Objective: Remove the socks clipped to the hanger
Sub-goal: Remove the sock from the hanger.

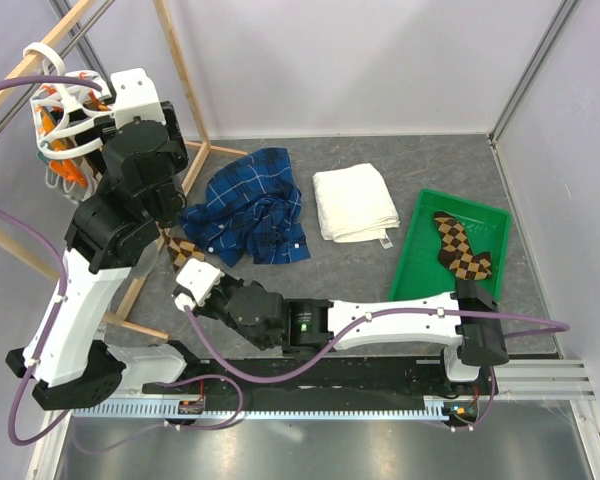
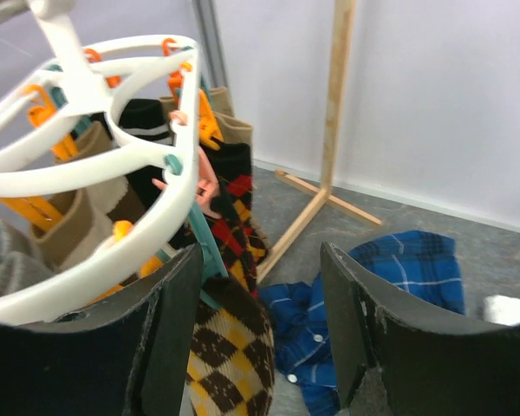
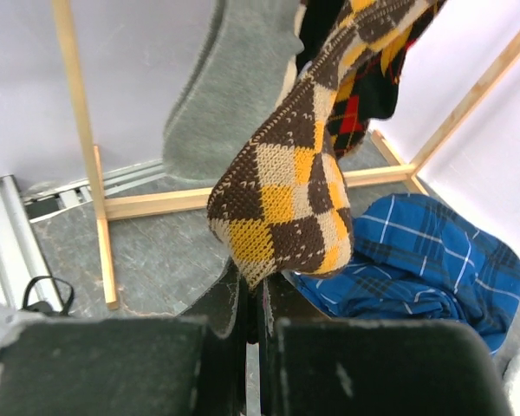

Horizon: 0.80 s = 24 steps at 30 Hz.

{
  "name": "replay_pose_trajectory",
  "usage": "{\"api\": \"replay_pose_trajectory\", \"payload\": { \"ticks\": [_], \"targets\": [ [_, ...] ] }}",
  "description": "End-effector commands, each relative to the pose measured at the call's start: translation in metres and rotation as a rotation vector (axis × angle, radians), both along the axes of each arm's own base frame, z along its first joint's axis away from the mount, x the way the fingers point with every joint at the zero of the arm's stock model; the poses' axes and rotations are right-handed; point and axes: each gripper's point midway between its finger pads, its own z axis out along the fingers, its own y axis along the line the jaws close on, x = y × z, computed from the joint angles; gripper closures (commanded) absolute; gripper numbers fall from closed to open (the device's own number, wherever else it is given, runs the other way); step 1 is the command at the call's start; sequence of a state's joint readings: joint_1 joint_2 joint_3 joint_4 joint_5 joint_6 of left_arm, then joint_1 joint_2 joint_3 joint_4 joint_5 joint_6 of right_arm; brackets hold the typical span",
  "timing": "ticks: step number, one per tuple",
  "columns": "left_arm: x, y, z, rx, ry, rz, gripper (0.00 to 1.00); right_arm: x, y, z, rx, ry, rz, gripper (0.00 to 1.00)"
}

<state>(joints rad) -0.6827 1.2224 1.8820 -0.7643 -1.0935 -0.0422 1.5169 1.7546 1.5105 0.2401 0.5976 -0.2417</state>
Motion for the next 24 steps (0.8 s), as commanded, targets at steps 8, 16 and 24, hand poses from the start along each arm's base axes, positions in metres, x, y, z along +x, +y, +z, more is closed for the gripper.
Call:
{"api": "replay_pose_trajectory", "payload": {
  "ticks": [8, 16, 24],
  "targets": [
    [-0.019, 0.032, 0.03, 0.045, -0.032, 0.151, 0.37, -0.022, -0.02, 0.066, 0.11, -0.043, 0.049, 1.0],
    [-0.023, 0.019, 0.028, -0.083, -0.063, 0.012, 0.37, -0.028, -0.018, 0.068, 0.12, -0.045, 0.073, 1.0],
    [-0.023, 0.016, 0.018, -0.115, -0.04, 0.008, 0.37, -0.03, -0.017, 0.065, 0.124, -0.039, 0.085, 1.0]
  ]
}}
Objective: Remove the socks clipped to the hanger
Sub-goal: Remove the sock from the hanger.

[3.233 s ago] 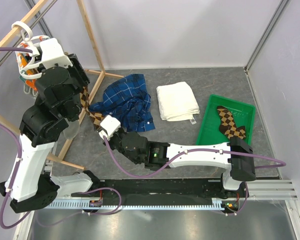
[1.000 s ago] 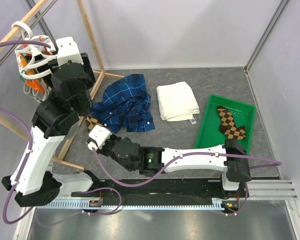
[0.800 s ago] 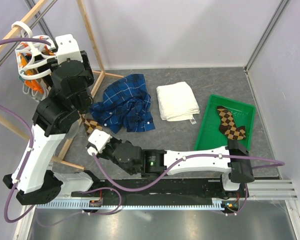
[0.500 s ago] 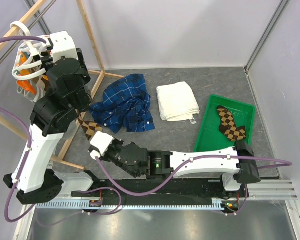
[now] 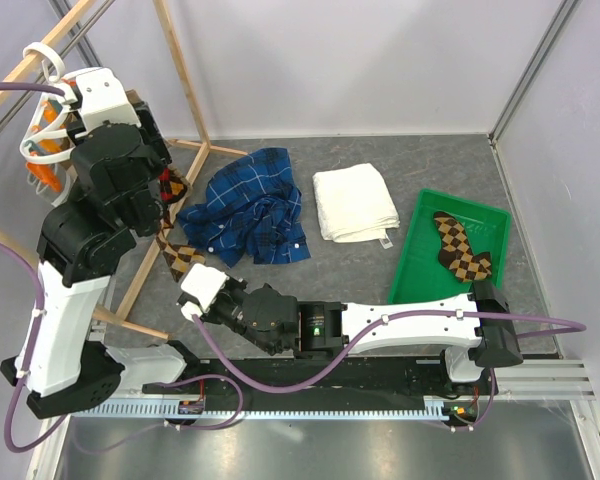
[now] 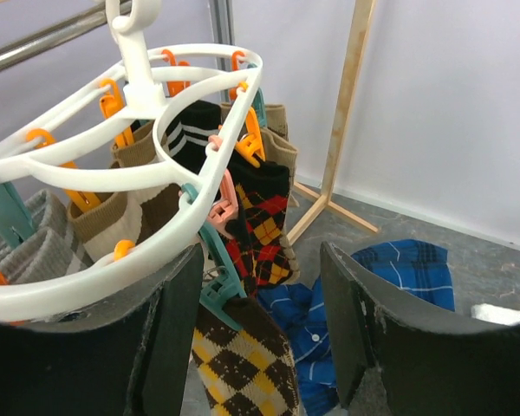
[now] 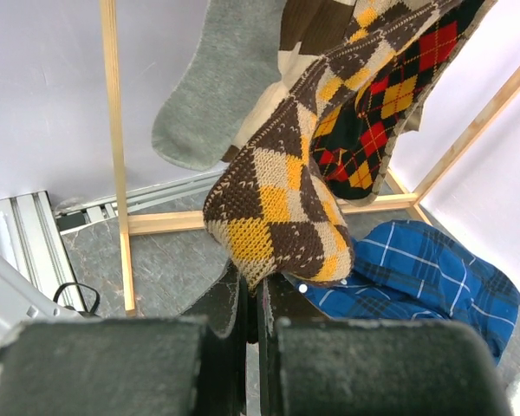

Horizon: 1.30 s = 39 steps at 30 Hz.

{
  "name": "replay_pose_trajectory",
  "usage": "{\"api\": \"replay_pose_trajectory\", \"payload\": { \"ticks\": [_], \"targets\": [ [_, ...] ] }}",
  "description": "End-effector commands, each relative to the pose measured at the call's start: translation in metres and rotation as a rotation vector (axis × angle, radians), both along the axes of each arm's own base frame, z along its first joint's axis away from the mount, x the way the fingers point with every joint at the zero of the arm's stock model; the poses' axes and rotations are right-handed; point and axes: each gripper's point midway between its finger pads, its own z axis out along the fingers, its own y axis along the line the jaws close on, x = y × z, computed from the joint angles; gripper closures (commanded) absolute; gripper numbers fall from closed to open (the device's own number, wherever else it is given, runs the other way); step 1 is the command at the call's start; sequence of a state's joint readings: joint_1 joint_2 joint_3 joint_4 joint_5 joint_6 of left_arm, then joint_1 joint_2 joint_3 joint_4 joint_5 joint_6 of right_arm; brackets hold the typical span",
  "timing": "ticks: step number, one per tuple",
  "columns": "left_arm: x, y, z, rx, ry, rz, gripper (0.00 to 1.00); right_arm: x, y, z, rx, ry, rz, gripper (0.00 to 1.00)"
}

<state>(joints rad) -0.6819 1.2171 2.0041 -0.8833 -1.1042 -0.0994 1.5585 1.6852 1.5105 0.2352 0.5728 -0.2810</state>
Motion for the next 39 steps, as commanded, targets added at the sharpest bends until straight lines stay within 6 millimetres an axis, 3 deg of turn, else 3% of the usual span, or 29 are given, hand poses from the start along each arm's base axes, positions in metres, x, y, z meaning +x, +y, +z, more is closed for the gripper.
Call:
{"api": "replay_pose_trajectory", "payload": {
  "ticks": [1, 7, 16, 23, 39],
  "targets": [
    [-0.003, 0.001, -0.003, -0.053, -0.002, 0.004, 0.37, -0.005, -0.008, 0.03, 0.082, -0.002, 0.021, 1.0],
    [-0.008, -0.01, 0.004, -0.144, -0.031, -0.096, 0.36, -0.004, -0.009, 0.027, 0.07, -0.009, 0.012, 1.0],
    [-0.02, -0.01, 0.018, -0.219, -0.066, -0.152, 0.36, -0.006, -0.011, 0.032, 0.087, -0.002, 0.024, 1.0],
    [-0.017, -0.011, 0.005, -0.202, -0.022, -0.133, 0.36, -0.005, -0.011, 0.033, 0.088, 0.002, 0.021, 1.0],
    [-0.016, 0.006, -0.007, -0.116, 0.021, -0.005, 0.36, -0.006, -0.008, 0.034, 0.088, 0.012, 0.02, 1.0]
  ]
}}
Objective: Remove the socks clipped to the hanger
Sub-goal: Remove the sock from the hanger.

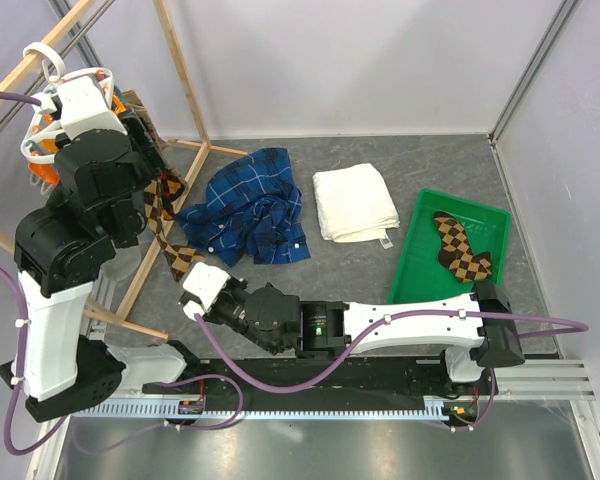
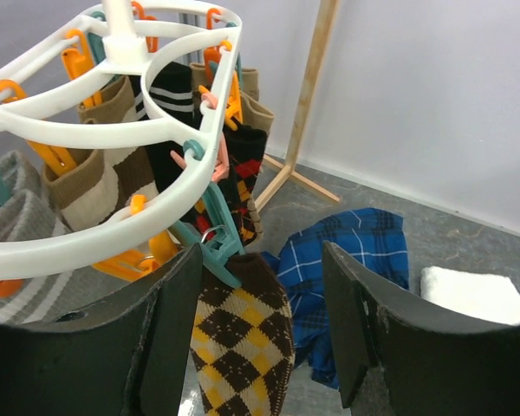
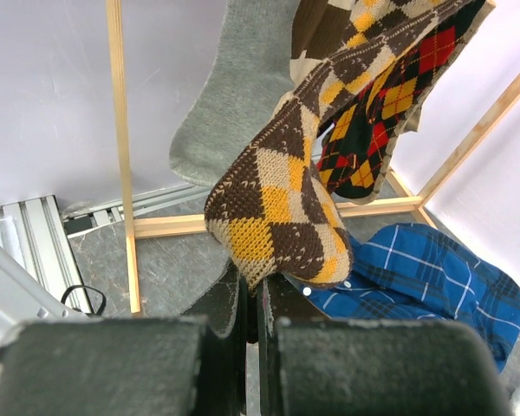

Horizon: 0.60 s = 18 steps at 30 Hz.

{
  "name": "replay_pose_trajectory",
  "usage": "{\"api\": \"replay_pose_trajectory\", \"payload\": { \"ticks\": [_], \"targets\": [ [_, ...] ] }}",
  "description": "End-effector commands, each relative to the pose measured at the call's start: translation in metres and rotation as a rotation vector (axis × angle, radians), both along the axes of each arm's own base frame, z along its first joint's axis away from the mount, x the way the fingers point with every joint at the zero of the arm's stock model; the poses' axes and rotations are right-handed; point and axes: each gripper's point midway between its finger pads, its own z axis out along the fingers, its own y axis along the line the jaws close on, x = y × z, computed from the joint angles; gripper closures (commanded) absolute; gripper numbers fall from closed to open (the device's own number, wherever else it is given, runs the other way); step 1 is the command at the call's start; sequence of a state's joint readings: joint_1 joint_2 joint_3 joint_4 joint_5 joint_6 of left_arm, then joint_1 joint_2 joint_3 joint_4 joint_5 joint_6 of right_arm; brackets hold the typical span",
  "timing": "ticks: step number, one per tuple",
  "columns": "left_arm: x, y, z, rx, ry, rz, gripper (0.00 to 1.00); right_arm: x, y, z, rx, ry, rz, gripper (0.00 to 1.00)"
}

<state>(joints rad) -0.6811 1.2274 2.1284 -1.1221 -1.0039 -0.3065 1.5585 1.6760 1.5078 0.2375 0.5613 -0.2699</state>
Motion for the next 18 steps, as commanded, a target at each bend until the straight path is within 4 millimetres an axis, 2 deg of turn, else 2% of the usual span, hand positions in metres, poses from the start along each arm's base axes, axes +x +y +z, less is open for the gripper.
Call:
{"api": "replay_pose_trajectory", "payload": {
  "ticks": [1, 15, 18],
  "targets": [
    [0.0, 0.011, -0.001, 0.023, 0.001, 0.085, 0.36, -0.003, -0.007, 0.03, 0.07, -0.001, 0.008, 1.0],
    [0.009, 0.02, 0.008, 0.146, 0.009, 0.194, 0.37, -0.004, -0.003, 0.03, 0.06, -0.017, 0.018, 1.0],
    [0.014, 0.02, 0.001, 0.18, 0.029, 0.211, 0.37, -0.005, -0.007, 0.031, 0.08, -0.014, 0.02, 1.0]
  ]
}}
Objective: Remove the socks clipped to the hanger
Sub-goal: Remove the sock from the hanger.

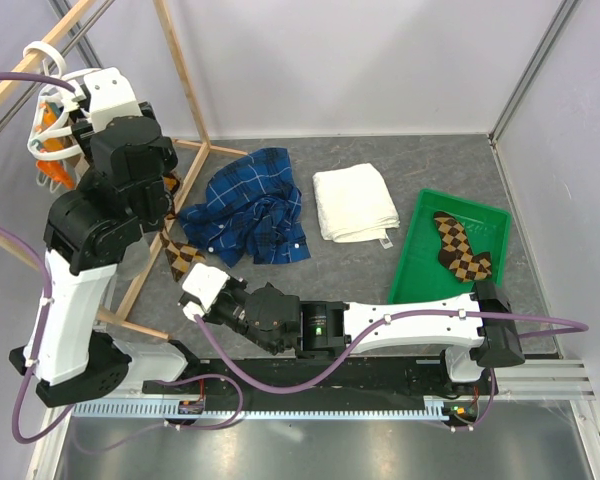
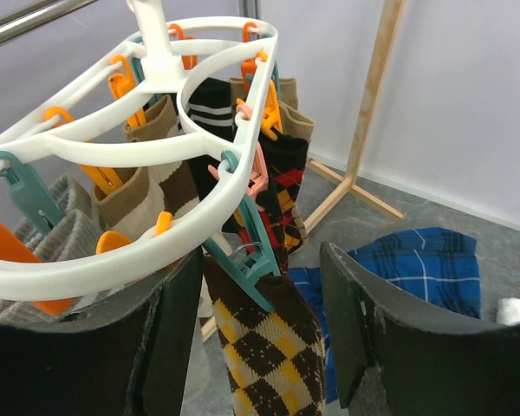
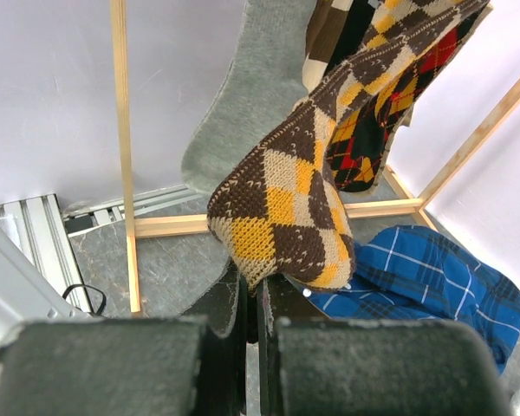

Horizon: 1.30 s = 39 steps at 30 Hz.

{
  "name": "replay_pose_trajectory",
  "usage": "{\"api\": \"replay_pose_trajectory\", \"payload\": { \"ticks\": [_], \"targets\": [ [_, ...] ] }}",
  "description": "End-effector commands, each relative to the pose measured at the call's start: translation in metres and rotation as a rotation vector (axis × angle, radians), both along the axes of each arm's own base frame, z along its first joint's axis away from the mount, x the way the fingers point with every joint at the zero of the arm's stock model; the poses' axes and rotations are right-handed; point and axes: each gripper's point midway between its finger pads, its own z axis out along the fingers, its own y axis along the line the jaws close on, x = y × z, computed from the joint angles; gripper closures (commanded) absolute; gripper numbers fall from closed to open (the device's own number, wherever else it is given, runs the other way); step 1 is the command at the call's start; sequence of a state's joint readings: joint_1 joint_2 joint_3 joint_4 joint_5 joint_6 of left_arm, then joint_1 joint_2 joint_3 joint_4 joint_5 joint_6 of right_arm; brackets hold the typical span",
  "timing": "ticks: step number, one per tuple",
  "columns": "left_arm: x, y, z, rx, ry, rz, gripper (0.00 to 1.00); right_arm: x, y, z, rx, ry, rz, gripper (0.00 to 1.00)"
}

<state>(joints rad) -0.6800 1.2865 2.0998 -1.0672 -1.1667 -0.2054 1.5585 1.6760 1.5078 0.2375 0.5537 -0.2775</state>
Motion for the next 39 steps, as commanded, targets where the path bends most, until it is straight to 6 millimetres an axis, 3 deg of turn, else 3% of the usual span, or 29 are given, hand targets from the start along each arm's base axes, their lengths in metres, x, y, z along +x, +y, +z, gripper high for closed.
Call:
{"api": "replay_pose_trajectory", "payload": {
  "ticks": [1, 8, 17, 23, 28, 35, 37, 38, 39],
  "targets": [
    [-0.001, 0.01, 0.006, 0.043, -0.013, 0.07, 0.37, -0.003, -0.008, 0.03, 0.087, -0.007, 0.012, 1.0],
    [-0.002, 0.016, 0.005, 0.058, -0.022, 0.113, 0.4, -0.004, -0.009, 0.032, 0.08, -0.011, 0.014, 1.0],
    [0.003, 0.014, 0.005, 0.107, -0.005, 0.13, 0.52, -0.005, -0.013, 0.033, 0.102, 0.003, 0.019, 1.0],
    [0.003, 0.011, 0.005, 0.058, -0.036, 0.085, 0.89, -0.005, -0.014, 0.027, 0.091, 0.007, 0.018, 1.0],
    [0.005, 0.007, 0.008, 0.038, -0.052, 0.055, 0.98, -0.004, -0.014, 0.028, 0.093, -0.005, 0.015, 1.0],
    [0.003, 0.002, 0.015, 0.007, -0.084, -0.014, 0.96, 0.003, -0.018, 0.018, 0.077, 0.013, -0.029, 1.0],
    [0.005, -0.007, 0.016, -0.008, -0.092, -0.09, 0.88, 0.017, -0.031, 0.011, 0.075, 0.049, -0.106, 1.0],
    [0.006, -0.011, 0.017, -0.011, -0.093, -0.12, 0.77, 0.022, -0.042, 0.016, 0.096, 0.064, -0.134, 1.0],
    [0.007, -0.02, 0.017, -0.015, -0.095, -0.185, 0.71, 0.032, -0.052, 0.005, 0.082, 0.077, -0.177, 1.0]
  ]
}}
